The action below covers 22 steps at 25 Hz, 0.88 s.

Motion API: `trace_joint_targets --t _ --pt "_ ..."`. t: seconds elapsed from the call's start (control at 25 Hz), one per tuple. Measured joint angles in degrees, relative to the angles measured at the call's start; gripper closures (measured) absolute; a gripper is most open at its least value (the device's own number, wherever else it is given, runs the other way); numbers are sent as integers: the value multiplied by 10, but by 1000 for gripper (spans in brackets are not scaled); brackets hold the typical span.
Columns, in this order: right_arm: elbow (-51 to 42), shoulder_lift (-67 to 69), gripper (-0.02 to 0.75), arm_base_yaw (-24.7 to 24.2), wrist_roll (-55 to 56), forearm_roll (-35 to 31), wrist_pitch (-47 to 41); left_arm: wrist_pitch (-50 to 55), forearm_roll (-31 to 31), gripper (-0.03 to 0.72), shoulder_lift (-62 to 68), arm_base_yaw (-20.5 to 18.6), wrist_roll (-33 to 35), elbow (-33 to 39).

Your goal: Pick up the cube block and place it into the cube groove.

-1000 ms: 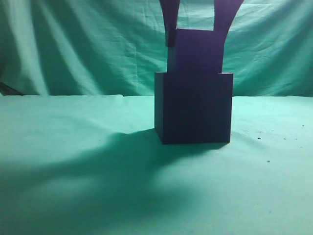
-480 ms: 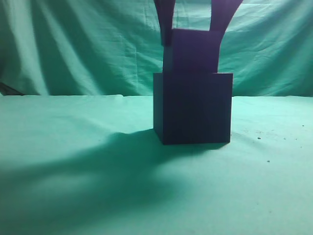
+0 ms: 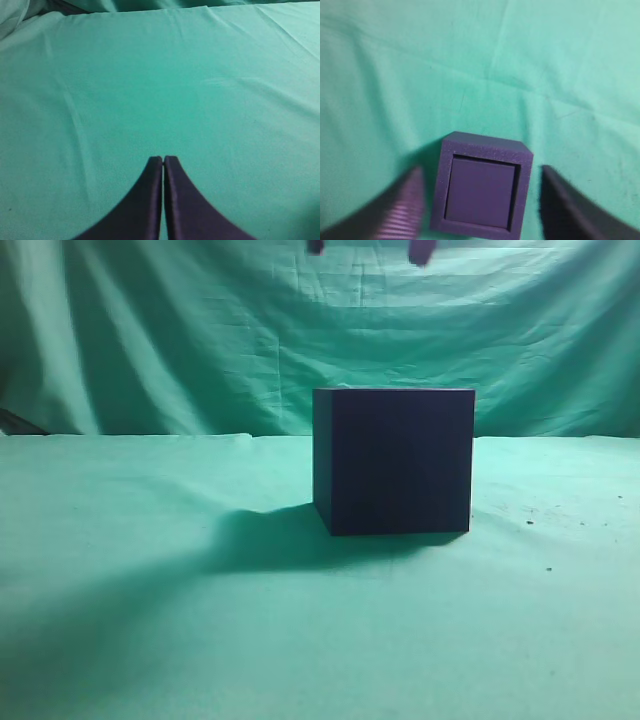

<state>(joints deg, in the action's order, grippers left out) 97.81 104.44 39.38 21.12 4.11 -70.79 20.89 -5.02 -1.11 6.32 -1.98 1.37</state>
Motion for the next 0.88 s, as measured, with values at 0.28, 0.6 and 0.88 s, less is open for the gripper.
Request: trace_joint_targets --t 0.28,0.6,0.88 --pt "4 -72 696 0 -46 13 -5 0 0 688 0 0 0 0" --pt "-144 -243 738 0 -30 59 -7 0 0 688 0 0 0 0" --pt "-300 -388 738 0 -1 63 4 0 0 688 0 0 0 0"
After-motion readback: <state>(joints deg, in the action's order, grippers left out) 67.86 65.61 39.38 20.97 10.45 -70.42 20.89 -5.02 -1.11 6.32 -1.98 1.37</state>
